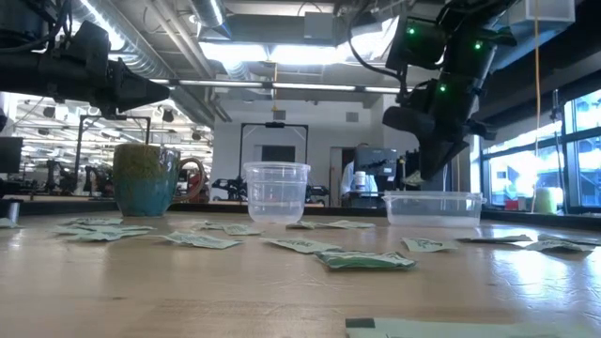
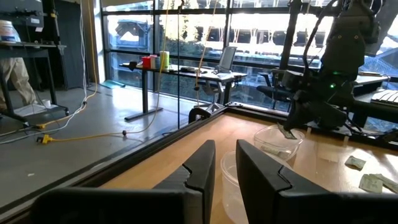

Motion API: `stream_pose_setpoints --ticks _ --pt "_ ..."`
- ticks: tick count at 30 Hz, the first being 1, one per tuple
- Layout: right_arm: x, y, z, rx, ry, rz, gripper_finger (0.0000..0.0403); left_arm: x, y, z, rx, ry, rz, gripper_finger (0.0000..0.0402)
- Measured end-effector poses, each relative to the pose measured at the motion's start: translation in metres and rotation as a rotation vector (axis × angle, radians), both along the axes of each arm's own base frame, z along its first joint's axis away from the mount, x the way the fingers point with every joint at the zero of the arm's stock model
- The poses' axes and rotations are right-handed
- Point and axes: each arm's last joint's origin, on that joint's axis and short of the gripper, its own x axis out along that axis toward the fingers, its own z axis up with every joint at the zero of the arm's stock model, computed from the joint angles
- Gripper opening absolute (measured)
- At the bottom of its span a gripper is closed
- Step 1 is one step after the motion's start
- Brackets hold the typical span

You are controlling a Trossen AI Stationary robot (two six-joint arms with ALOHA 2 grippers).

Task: Pick and place items into bin
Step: Put the green stevia packet into the right transparent bin

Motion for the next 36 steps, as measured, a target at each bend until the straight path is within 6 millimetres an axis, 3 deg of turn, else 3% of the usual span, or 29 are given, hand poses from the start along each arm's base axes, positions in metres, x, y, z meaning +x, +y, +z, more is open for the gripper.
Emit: stream_pose_setpoints --ticks 29,36 --pt "-0.0005 -0.0012 0.0006 -0.023 -0.006 -0.030 0.0003 0.0000 0.0000 -0.0001 0.000 0.000 0.000 0.0059" --pt "-0.0004 -0.0012 0.0007 -0.023 -0.006 -0.029 0.0025 0.0000 0.0000 -0.0005 -0.001 0.004 0.001 0.0059"
